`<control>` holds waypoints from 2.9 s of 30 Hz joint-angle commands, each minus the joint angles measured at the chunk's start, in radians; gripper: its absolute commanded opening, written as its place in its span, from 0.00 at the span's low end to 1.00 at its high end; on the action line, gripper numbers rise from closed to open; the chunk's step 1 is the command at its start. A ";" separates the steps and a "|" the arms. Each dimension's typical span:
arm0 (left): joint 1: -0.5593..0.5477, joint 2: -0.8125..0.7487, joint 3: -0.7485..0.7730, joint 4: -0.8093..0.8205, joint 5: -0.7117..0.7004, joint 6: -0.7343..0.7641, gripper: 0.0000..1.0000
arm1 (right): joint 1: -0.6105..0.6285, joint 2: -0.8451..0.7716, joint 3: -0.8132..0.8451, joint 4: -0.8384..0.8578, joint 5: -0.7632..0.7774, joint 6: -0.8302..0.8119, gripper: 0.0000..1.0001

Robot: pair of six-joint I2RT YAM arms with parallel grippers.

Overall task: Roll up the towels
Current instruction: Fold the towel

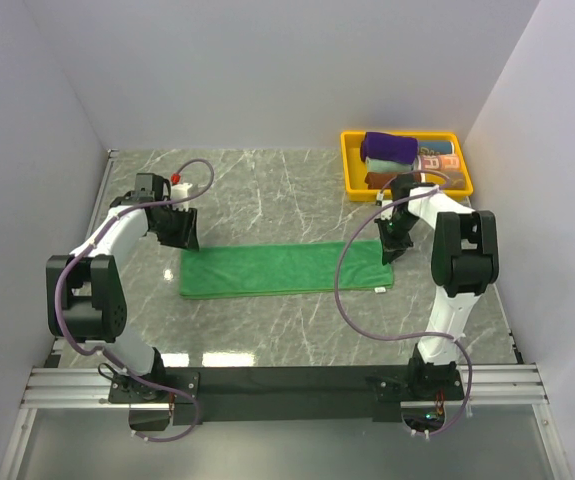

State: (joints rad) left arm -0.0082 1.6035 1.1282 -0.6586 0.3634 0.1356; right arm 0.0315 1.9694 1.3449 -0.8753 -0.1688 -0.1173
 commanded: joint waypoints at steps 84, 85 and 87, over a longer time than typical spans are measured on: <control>-0.154 0.246 0.061 -0.030 0.056 0.012 0.13 | 0.269 0.220 0.337 -0.068 -0.167 -0.102 0.20; -0.144 0.295 0.114 -0.012 0.040 0.027 0.11 | 0.283 0.170 0.257 -0.050 -0.204 -0.091 0.20; -0.144 0.331 0.133 0.008 0.029 0.042 0.10 | 0.297 0.139 0.202 -0.045 -0.215 -0.088 0.20</control>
State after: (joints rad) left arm -0.1581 1.8832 1.1919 -0.7189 0.4683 0.1593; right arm 0.3000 2.1719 1.6581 -0.9081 -0.4049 -0.2001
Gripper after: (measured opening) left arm 0.104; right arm 0.203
